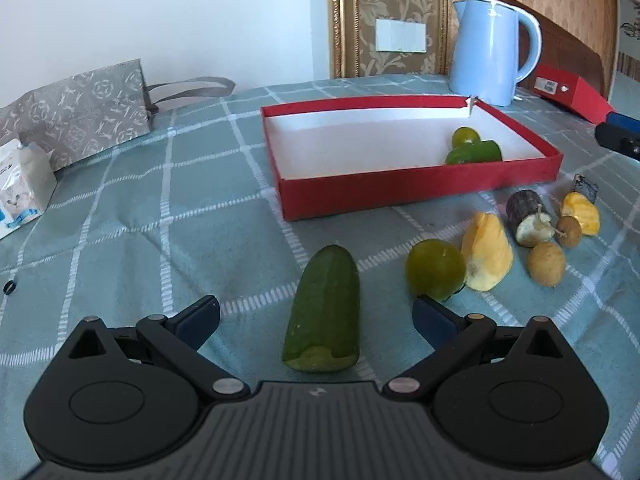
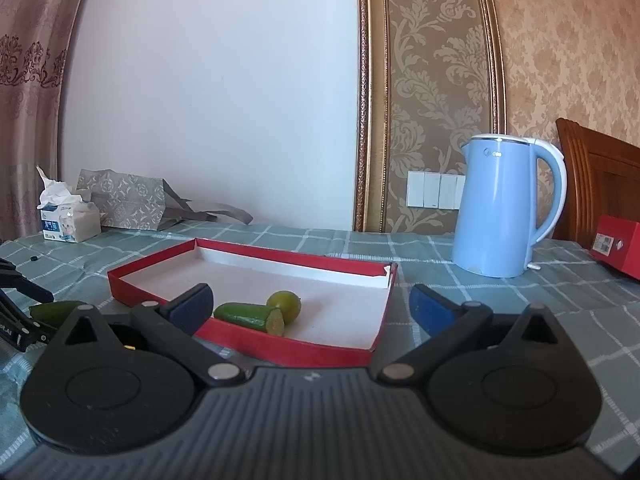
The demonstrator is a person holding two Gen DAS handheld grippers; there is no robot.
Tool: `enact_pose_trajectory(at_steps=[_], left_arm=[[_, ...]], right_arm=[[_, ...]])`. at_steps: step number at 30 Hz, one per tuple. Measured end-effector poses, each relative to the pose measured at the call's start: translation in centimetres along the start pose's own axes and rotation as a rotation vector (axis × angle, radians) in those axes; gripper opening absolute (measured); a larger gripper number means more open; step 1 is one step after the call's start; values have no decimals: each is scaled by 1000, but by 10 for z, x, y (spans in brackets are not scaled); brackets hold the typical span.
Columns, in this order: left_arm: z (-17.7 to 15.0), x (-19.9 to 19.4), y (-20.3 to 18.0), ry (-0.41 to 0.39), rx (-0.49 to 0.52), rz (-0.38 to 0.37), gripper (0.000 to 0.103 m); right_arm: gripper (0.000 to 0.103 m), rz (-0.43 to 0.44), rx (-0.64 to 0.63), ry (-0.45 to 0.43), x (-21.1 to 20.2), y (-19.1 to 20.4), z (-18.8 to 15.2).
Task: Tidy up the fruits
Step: 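Close the left gripper around the cut cucumber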
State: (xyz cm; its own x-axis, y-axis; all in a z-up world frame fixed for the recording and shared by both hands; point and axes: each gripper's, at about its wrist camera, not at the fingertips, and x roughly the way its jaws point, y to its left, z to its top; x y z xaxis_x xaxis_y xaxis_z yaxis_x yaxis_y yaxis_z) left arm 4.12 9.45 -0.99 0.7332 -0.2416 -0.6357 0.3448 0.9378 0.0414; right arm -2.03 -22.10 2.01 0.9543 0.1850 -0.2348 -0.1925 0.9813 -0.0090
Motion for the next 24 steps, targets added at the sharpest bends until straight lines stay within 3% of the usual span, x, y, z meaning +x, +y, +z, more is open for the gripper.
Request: enact_pose_trajectory(at_steps=[1,3,4,9,12,16,21,24], left_arm=[[1,0,0,-7,-5,6,102],[2,0,-1,-7,-7,3,87],[3,1,-1,-2,-19,5,74],[7,3,-5,-8,-41,10,56],[6,1,-11,-15,-39,36,34],[3,-2,-20,-32,-52,100,33],[2,-5,-24,-43,-167,127,33],[0,-10,-33,-63,-188,179,33]], right_arm=[[103,0,1,1,0,0,0],[103,2,4,6,1,0,0],[103,1,5,7,1,-1,0],[103,-2,13,6,1,-3,1],[103,-9,24,-2,0,-5,2],[103,-36,52,-3,0,-13,3],[103,-69,104,6,0,-27,5],[103,-108,144,-9,-5,-41,8]])
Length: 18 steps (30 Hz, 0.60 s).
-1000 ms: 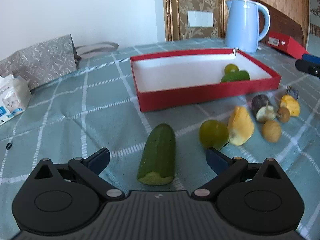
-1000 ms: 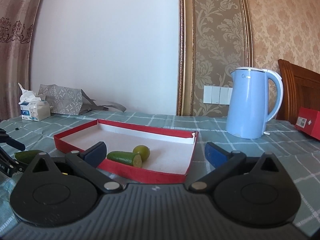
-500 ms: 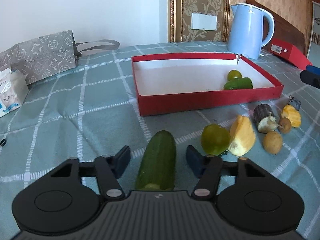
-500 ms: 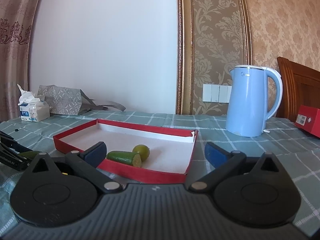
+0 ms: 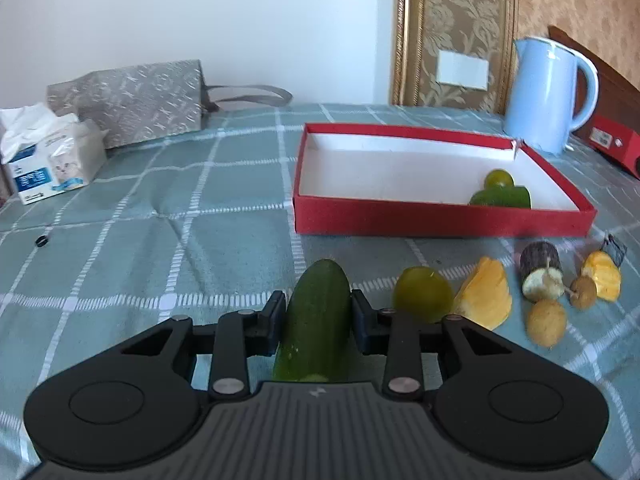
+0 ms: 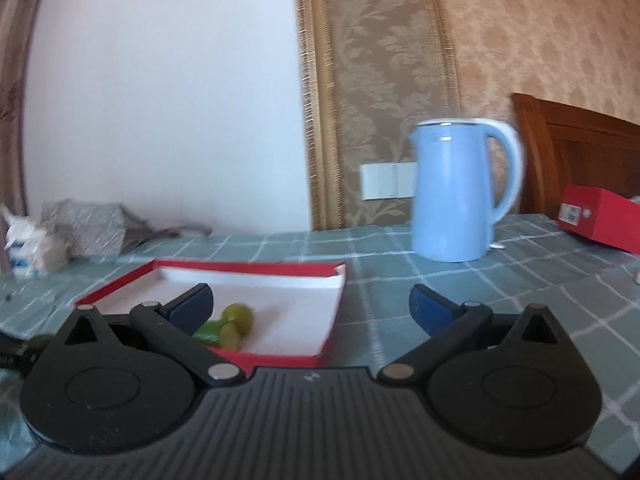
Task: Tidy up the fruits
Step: 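Close the left gripper around the cut cucumber, then grasp the dark cut log-shaped piece with the right gripper while the left gripper holds the cucumber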
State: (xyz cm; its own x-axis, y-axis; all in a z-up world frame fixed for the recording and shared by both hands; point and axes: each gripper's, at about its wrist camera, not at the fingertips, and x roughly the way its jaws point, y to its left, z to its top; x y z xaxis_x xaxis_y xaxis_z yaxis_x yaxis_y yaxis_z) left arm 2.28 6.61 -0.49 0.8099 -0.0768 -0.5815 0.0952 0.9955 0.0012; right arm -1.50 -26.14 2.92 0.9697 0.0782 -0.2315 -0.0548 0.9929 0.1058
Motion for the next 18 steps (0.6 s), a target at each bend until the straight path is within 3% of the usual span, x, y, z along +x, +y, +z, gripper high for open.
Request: enact_pose_trajectory(at_steps=[3,6,9,13,18], left_arm=[[-2,-5,-2,-5,-28,-7,33],[-4,-8,-4,-14,-35,-7,33],[-5,-7,-2,-13,-54,-12,33],[-6,-3,1,13,-66,-21,33],[-7,-2,-3,10,-46,-12,33]], right_arm=[[103,-43,81,2,-6,-25,2],[102,-43,114,86,-3,-44,-3],[87,8,97,166,-1,-50,-9],[79,54,-10,226,1,-36,-14],[58,98,-66,308,16,-21,-20]])
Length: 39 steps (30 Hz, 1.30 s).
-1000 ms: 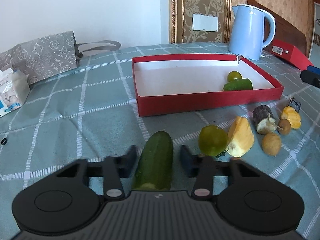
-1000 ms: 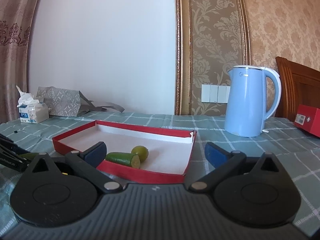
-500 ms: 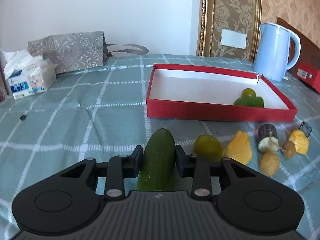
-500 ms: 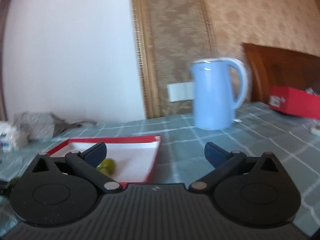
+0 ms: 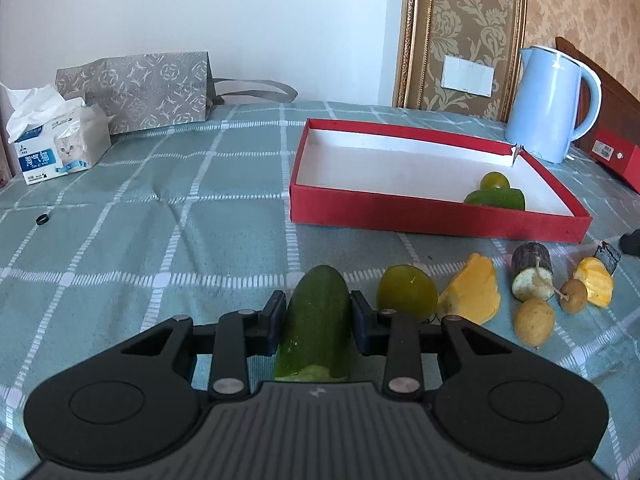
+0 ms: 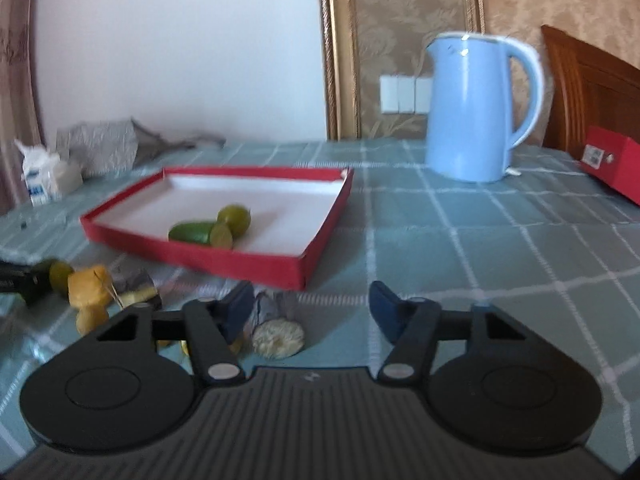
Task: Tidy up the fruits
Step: 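Grasp the dark cut log-shaped piece with the right gripper while the left gripper holds the cucumber, then carry the cut cucumber into the red tray and open the left gripper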
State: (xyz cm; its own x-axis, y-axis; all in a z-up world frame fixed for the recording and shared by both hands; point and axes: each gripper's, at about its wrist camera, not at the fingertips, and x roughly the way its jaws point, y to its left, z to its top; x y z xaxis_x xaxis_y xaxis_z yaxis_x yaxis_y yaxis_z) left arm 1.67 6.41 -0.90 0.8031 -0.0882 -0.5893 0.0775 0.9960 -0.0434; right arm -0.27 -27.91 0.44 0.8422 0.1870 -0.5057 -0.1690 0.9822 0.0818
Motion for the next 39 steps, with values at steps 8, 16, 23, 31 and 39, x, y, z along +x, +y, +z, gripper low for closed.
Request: enact_pose_trajectory(at_steps=[8,16,23,31,39], left_arm=[[-1,0,-4,-5,38,10,33],[-2,1,-8,-8,62,11,33],[-1,1,-5,-10,27,-3,33],[-2,0,-4,-19,21,2,32],[-1,-3,-1,-41,5,28,32]], right_arm=[[57,31,-1,66,15,4,-3],[40,38,-21,113,34,7,-6],[32,8,5,97,33,4,-6],[32,-16,49,89,32,-5,-7],[32,-21,41,92,33,-3,-6]])
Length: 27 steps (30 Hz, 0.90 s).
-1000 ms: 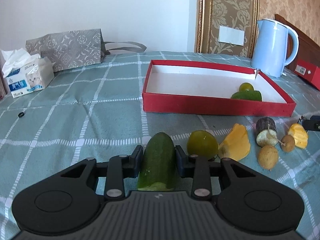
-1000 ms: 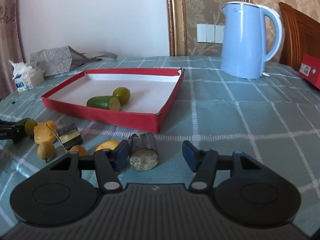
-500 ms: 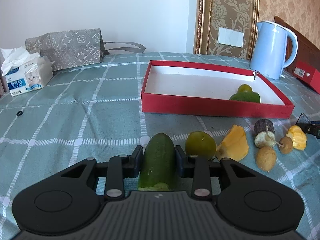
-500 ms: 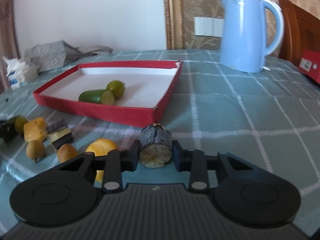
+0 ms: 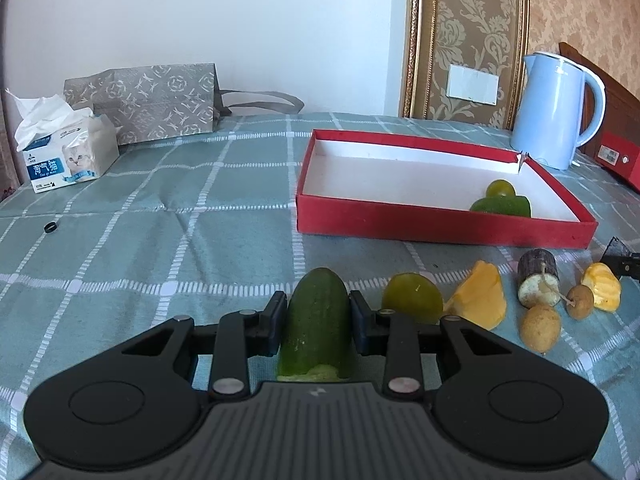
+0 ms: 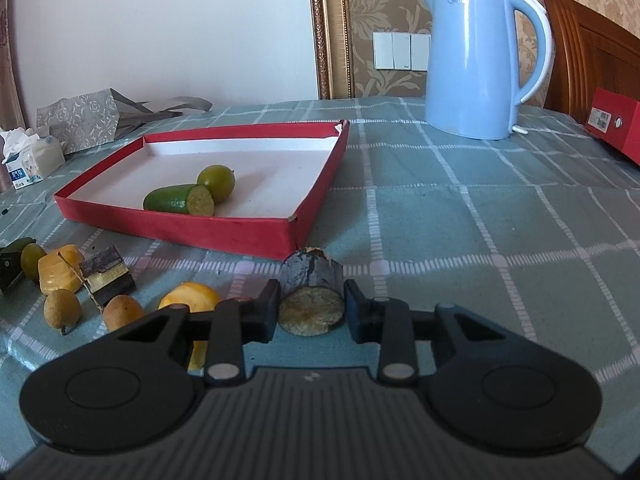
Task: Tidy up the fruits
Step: 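Carry the cut cucumber into the red tray and open the left gripper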
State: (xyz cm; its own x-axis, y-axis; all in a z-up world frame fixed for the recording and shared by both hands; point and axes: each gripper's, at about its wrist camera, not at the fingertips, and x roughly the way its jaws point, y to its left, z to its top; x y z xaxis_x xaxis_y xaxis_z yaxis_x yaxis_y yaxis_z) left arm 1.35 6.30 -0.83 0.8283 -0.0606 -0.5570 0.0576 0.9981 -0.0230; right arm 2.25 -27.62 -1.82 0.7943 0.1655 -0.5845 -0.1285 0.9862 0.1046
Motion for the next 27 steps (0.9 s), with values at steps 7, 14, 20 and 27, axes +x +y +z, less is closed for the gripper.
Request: enact_pose_trajectory(at_steps=[7,14,20,27], left_arm=[[11,-3,-3,-40,-20,-5,32],[50,3,-29,-86,21,-61,32],[90,42,-55,-80,69,-55,32],[110,105,-74,9,77,-14,32]], right_arm=[[32,-9,-14,2,1,3,1],[32,-14,-23,4,1,4,0],[32,-17,-27,4,2,5,0],[32,-16,-26,4,2,5,0]])
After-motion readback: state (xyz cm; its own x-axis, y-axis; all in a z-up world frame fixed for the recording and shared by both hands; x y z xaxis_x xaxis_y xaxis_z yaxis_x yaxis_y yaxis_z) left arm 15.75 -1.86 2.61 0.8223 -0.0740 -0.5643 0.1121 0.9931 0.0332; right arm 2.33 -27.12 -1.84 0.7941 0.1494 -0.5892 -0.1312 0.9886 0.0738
